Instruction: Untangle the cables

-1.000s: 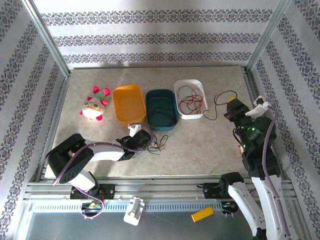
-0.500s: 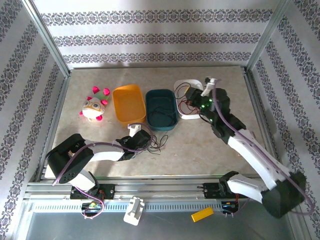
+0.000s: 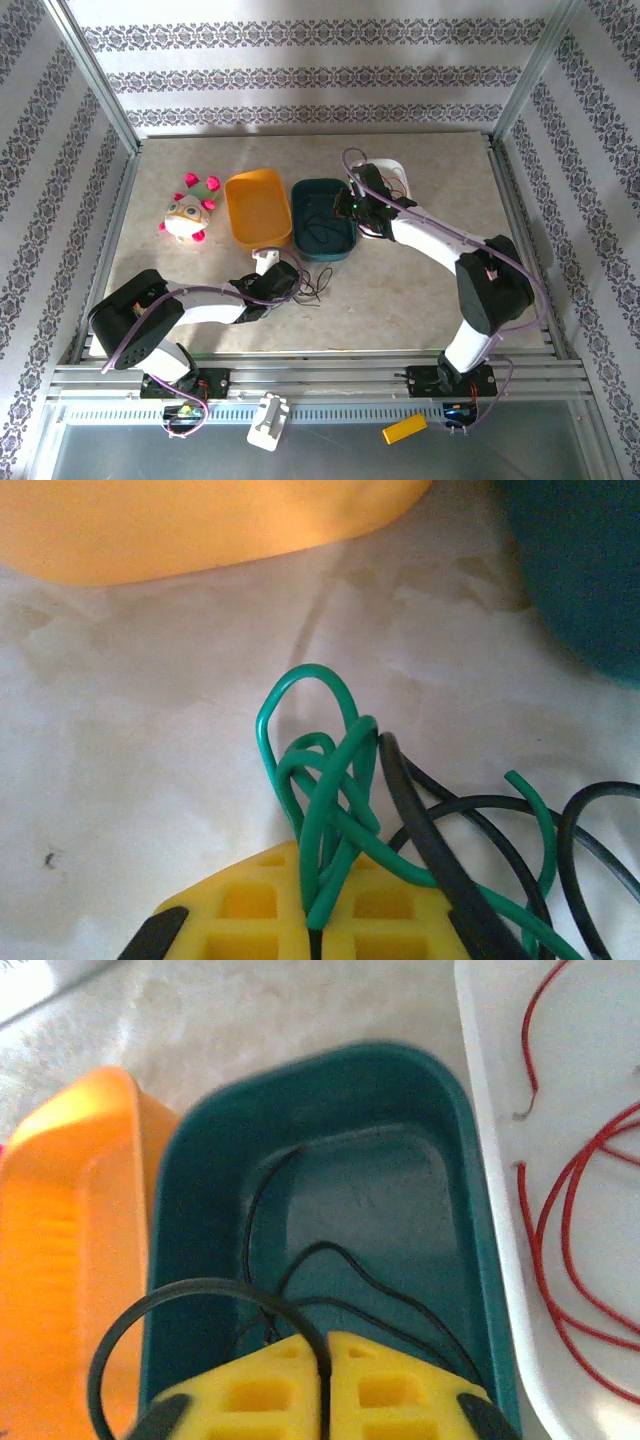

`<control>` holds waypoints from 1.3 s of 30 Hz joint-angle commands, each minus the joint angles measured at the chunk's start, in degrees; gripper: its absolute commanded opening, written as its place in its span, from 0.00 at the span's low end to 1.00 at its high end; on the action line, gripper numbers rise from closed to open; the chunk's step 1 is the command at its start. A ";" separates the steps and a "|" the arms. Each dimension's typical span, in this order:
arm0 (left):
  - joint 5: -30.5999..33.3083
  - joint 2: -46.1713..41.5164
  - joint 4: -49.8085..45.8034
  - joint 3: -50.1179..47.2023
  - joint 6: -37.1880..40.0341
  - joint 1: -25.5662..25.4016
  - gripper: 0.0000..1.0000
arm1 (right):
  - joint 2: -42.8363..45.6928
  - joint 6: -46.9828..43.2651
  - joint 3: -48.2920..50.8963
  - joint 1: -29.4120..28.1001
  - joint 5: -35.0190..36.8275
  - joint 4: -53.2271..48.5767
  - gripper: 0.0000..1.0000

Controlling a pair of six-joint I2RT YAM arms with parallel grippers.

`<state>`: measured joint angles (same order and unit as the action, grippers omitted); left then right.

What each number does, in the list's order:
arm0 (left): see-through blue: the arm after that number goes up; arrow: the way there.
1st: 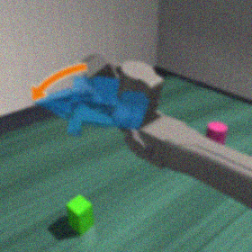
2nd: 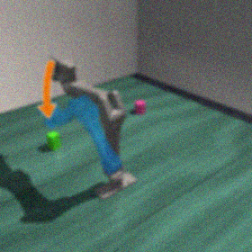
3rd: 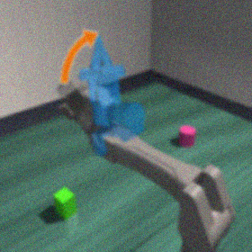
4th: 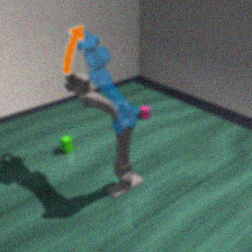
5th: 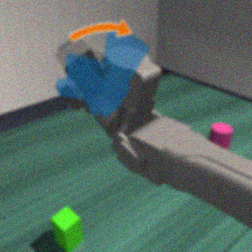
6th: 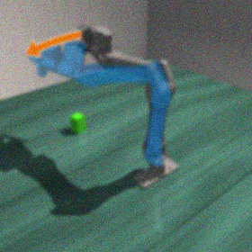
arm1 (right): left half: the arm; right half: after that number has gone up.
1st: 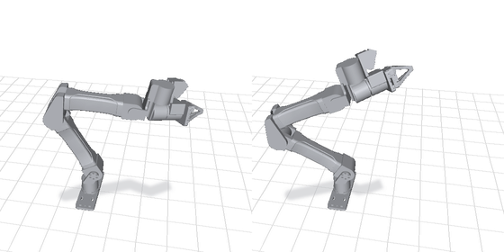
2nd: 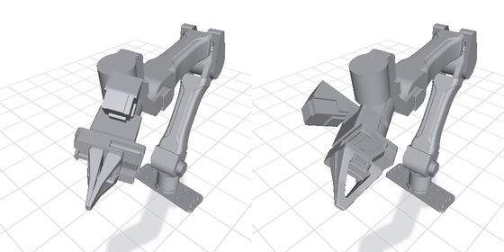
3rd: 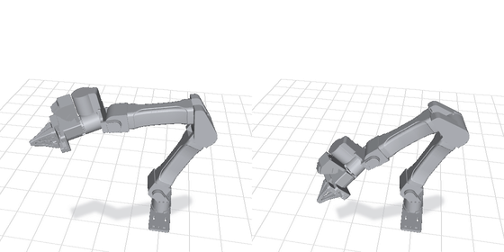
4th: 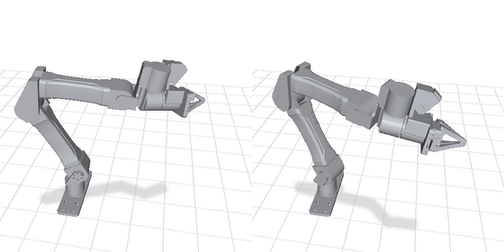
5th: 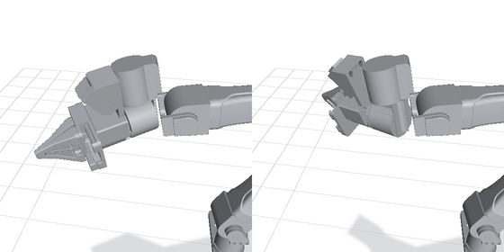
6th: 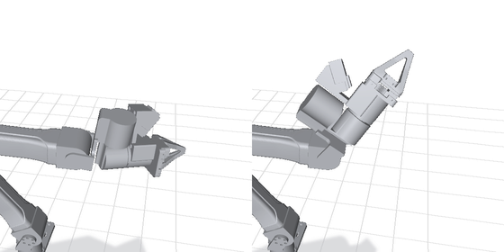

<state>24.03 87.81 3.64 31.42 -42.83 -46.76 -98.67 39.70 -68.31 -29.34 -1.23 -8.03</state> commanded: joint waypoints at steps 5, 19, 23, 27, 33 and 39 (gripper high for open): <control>2.07 1.40 -10.43 -2.68 0.29 1.24 0.00 | -2.81 -1.03 -6.53 0.87 -4.19 -6.22 0.50; 1.24 2.78 -9.66 -1.82 1.26 1.24 0.00 | 6.18 -7.64 0.14 -1.67 -2.00 -9.19 0.54; 1.03 2.89 -9.02 -2.02 1.70 1.24 0.00 | 10.32 -8.73 6.06 -6.01 -4.57 -9.70 0.53; 0.92 3.29 -8.62 -1.89 1.96 1.24 0.00 | 13.08 -5.80 11.88 -10.09 -4.45 -9.76 0.53; 1.01 3.34 -8.59 -1.93 1.72 1.24 0.00 | 12.87 -1.18 16.81 -15.10 -0.01 -7.78 0.51; 1.16 3.16 -8.69 -1.99 1.52 1.23 0.00 | 8.07 2.43 17.03 -16.16 1.72 -6.43 0.47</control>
<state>24.34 88.12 3.64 31.53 -42.87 -46.76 -88.40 39.24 -51.88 -44.53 -2.37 -15.86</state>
